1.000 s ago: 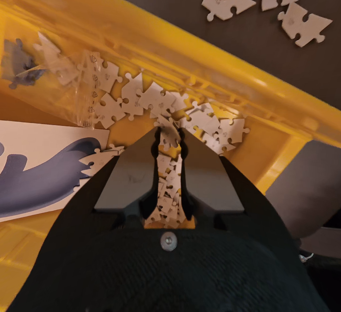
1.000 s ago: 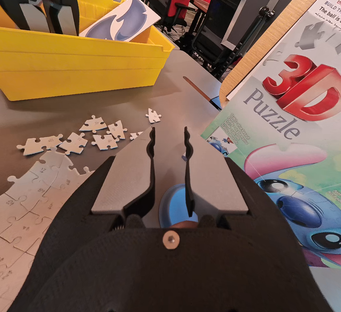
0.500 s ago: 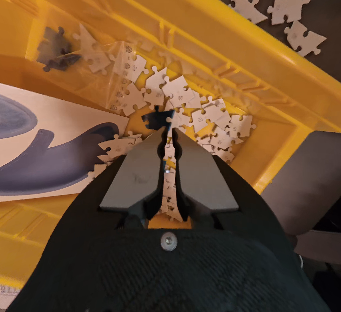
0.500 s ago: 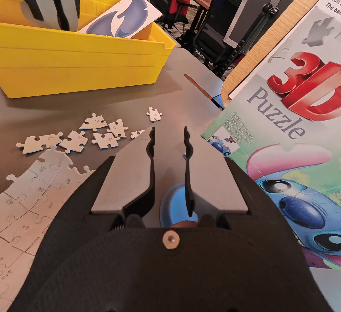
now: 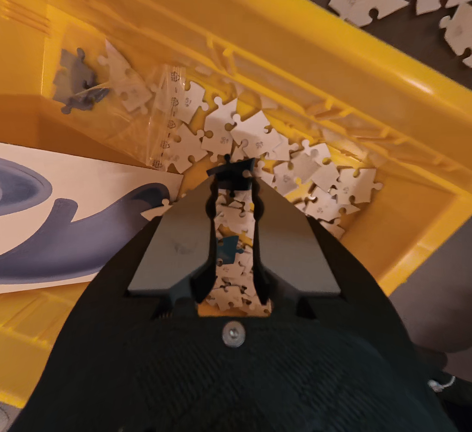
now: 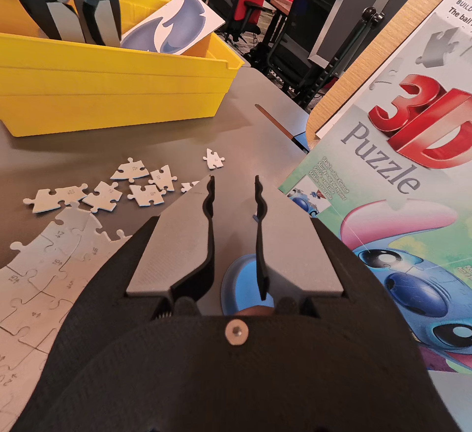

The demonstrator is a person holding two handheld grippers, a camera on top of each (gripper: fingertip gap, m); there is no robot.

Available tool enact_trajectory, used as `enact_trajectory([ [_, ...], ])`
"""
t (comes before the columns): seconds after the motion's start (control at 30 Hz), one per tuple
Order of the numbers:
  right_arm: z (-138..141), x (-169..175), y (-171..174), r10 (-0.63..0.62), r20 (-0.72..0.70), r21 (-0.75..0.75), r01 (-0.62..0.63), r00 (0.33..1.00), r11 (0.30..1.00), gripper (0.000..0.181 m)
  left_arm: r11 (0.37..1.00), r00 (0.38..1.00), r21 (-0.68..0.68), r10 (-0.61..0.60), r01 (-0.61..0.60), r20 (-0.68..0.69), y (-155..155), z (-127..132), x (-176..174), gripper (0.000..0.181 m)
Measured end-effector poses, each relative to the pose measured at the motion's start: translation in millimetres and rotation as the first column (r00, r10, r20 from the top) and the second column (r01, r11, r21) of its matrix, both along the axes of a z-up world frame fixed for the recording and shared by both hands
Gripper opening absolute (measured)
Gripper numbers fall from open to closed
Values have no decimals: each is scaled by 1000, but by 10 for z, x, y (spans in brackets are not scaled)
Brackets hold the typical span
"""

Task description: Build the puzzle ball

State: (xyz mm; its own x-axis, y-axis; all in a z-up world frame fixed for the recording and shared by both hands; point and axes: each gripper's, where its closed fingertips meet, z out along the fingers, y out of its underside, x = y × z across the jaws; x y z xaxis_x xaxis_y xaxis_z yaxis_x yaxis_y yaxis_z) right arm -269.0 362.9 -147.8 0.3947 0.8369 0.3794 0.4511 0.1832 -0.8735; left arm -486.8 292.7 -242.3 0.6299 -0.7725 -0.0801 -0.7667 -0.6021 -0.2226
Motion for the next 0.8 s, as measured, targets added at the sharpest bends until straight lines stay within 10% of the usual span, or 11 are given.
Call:
enact_trajectory([
  [0.37,3,-4,-4,3,-1,-1,-3,1000,1000,28,995,986,74,52,-65,156,110,373,-35,0],
  [0.63,-13,-10,-6,4,7,-2,-4,1000,1000,28,987,982,15,155,-158,107,191,155,-211,0],
  [0.8,-27,-14,-9,6,14,-1,-6,1000,1000,28,984,984,-14,177,-177,32,157,33,-288,40],
])
